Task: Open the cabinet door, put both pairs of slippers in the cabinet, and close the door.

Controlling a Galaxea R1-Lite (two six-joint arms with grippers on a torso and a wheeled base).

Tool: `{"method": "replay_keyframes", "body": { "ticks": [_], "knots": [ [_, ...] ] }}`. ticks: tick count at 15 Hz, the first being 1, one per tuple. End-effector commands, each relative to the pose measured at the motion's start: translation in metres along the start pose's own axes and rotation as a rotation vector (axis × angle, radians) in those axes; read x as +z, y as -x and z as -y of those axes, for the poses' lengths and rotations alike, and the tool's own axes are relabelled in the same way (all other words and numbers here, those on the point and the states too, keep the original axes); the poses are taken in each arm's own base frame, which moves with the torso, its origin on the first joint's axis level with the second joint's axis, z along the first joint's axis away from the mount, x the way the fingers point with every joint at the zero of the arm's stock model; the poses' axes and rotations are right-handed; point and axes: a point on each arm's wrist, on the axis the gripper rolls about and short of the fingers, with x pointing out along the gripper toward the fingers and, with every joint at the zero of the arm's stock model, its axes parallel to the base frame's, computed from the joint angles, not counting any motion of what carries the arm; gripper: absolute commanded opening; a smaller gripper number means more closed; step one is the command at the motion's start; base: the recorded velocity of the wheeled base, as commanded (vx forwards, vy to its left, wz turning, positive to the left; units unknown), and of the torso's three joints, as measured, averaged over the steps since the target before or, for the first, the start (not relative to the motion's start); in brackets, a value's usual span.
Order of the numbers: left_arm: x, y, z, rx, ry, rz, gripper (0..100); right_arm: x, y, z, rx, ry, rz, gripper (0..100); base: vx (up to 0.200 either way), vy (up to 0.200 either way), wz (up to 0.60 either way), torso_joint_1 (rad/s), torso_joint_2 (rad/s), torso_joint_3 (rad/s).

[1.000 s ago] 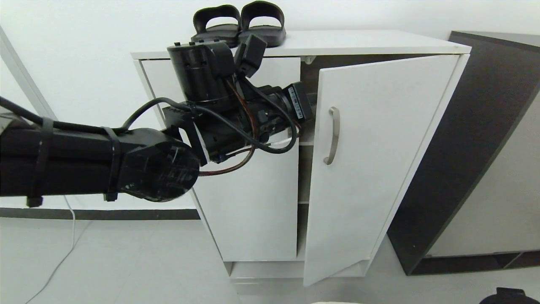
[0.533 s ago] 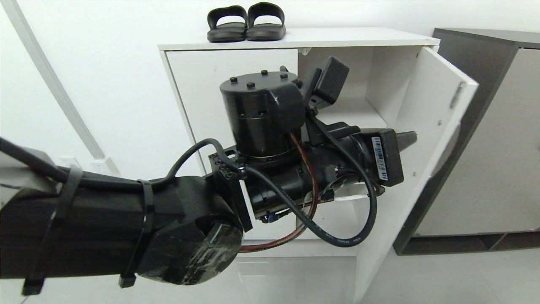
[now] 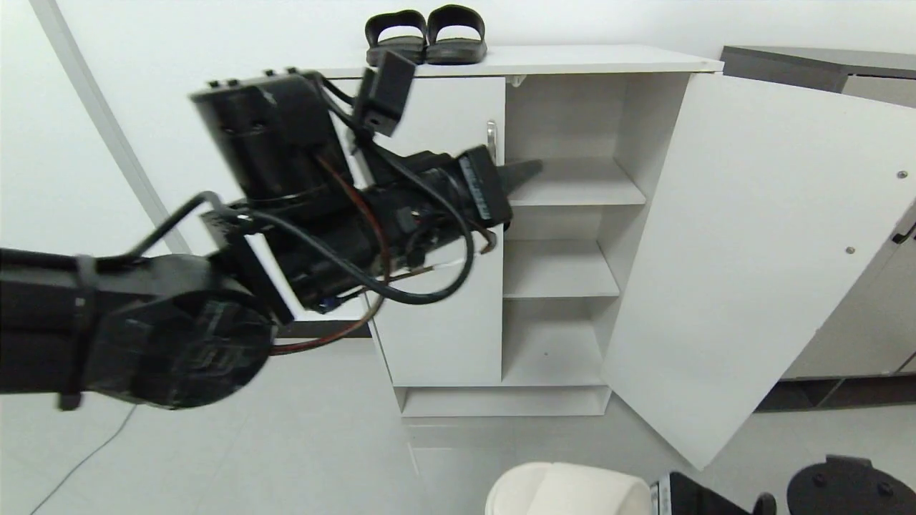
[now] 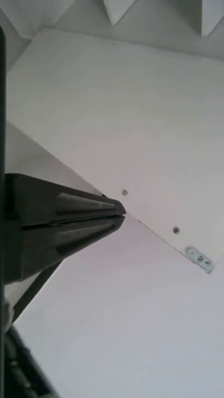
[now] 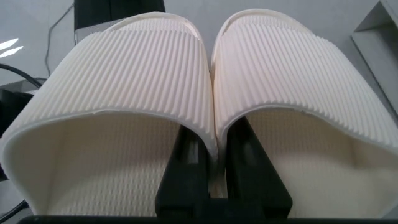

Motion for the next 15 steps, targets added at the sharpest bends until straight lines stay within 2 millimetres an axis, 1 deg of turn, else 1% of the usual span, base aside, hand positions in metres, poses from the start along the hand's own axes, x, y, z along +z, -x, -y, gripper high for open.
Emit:
{"method": "replay_keyframes", "body": {
  "ticks": [1, 2, 3, 4, 5, 6, 7, 8, 9, 10, 11, 12, 13, 14, 15],
  "knots": [
    [0.036, 0.08, 0.018, 0.054, -0.032, 0.073, 0, 0.009, -0.014, 0.019, -0.093, -0.061, 0.019, 0, 0.0, 0.0, 0.0, 0.0, 0.0, 0.0],
    [0.043, 0.132, 0.035, 0.094, -0.037, 0.066, 0, 0.02, -0.021, 0.024, -0.192, -0.088, 0.057, 0, 0.0, 0.0, 0.0, 0.0, 0.0, 0.0],
    [0.045, 0.152, 0.041, 0.117, -0.044, 0.059, 0, 0.025, -0.024, 0.026, -0.235, -0.091, 0.071, 0, 0.0, 0.0, 0.0, 0.0, 0.0, 0.0],
    [0.045, 0.179, 0.051, 0.147, -0.047, 0.042, 0, 0.03, -0.028, 0.028, -0.282, -0.096, 0.087, 0, 0.0, 0.0, 0.0, 0.0, 0.0, 0.0],
    [0.042, 0.233, 0.069, 0.252, -0.065, 0.03, 0, 0.034, -0.034, 0.035, -0.352, -0.103, 0.097, 0, 0.0, 0.0, 0.0, 0.0, 0.0, 0.0],
    [0.037, 0.257, 0.077, 0.338, -0.08, 0.029, 0, 0.036, -0.036, 0.037, -0.38, -0.118, 0.106, 0, 0.0, 0.0, 0.0, 0.0, 0.0, 0.0],
    [0.022, 0.29, 0.087, 0.474, -0.116, 0.028, 0, 0.04, -0.039, 0.042, -0.408, -0.155, 0.124, 0, 0.0, 0.0, 0.0, 0.0, 0.0, 0.0],
    [0.009, 0.308, 0.094, 0.564, -0.14, 0.047, 0, 0.041, -0.042, 0.045, -0.43, -0.164, 0.128, 0, 0.0, 0.0, 0.0, 0.0, 0.0, 0.0],
    [-0.017, 0.328, 0.101, 0.716, -0.168, 0.071, 0, 0.042, -0.044, 0.049, -0.465, -0.169, 0.13, 0, 0.0, 0.0, 0.0, 0.0, 0.0, 0.0],
    [-0.039, 0.338, 0.105, 0.809, -0.194, 0.088, 0, 0.042, -0.046, 0.052, -0.489, -0.173, 0.13, 0, 0.0, 0.0, 0.0, 0.0, 0.0, 0.0],
    [-0.055, 0.341, 0.103, 0.883, -0.22, 0.094, 0, 0.04, -0.048, 0.053, -0.501, -0.174, 0.122, 0, 0.0, 0.0, 0.0, 0.0, 0.0, 0.0],
    [-0.08, 0.344, 0.097, 1.013, -0.263, 0.091, 0, 0.038, -0.05, 0.054, -0.518, -0.176, 0.114, 0, 0.0, 0.0, 0.0, 0.0, 0.0, 0.0],
    [-0.091, 0.345, 0.093, 1.054, -0.28, 0.088, 0, 0.037, -0.05, 0.055, -0.525, -0.177, 0.108, 0, 0.0, 0.0, 0.0, 0.0, 0.0, 0.0],
    [-0.117, 0.348, 0.084, 1.115, -0.294, 0.103, 0, 0.036, -0.051, 0.055, -0.531, -0.176, 0.103, 0, 0.0, 0.0, 0.0, 0.0, 0.0, 0.0],
    [-0.122, 0.349, 0.081, 1.122, -0.298, 0.103, 0, 0.037, -0.051, 0.055, -0.53, -0.175, 0.106, 0, 0.0, 0.0, 0.0, 0.0, 0.0, 0.0]
  ]
}}
